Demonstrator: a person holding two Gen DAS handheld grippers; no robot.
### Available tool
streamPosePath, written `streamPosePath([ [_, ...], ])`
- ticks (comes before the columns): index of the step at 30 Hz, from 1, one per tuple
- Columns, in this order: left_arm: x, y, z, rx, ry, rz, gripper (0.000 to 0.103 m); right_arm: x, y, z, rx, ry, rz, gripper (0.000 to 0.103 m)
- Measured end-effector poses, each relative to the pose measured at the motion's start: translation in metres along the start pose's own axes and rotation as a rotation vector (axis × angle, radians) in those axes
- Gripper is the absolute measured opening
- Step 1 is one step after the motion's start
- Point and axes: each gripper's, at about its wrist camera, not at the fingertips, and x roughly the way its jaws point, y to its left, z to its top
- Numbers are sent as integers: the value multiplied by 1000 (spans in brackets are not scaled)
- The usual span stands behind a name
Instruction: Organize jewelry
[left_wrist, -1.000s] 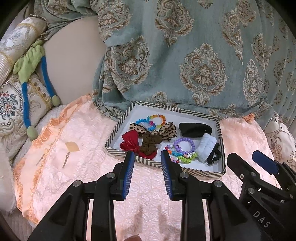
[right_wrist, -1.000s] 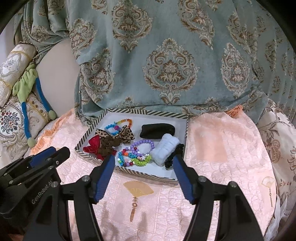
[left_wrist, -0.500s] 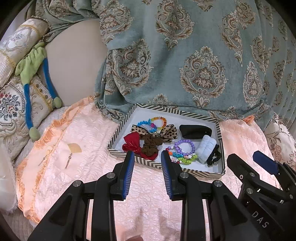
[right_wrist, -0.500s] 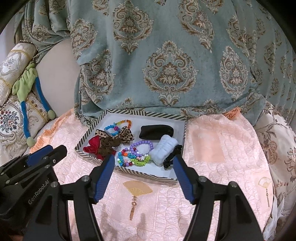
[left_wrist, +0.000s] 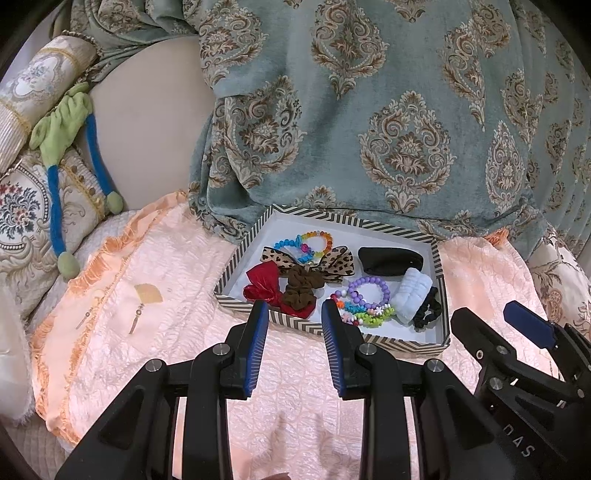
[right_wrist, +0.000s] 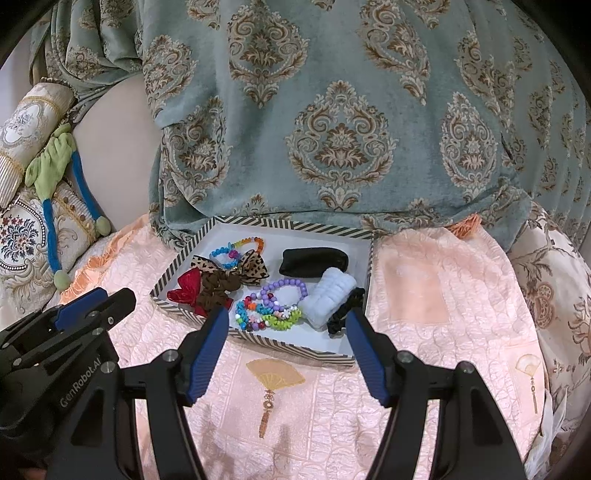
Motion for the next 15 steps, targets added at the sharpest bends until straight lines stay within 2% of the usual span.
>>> streamPosePath([
  [15,2,-6,-2,1,-9,-25,13,3,-1,-2,-2,6,3,69],
])
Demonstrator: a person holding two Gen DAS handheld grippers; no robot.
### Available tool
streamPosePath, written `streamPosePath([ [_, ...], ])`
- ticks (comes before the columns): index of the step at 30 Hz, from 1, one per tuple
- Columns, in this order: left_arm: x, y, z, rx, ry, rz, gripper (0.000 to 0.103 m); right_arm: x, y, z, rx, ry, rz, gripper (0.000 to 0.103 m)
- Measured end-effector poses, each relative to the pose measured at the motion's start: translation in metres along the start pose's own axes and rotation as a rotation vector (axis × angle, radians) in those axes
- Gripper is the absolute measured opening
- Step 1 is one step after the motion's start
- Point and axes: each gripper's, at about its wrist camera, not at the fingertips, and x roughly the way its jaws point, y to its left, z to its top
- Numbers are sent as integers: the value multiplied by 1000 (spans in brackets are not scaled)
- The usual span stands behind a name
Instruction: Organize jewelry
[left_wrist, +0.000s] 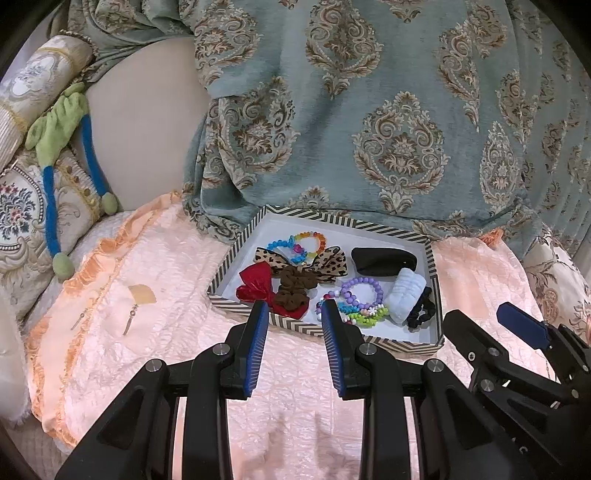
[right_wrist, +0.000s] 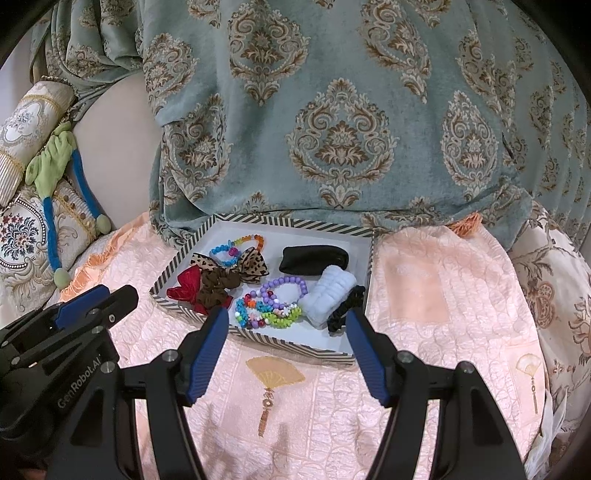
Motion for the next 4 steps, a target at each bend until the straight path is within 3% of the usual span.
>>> streamPosePath([
  [4,2,2,-1,-12,-8,-15,13,2,-4,-1,5,1,-1,69],
])
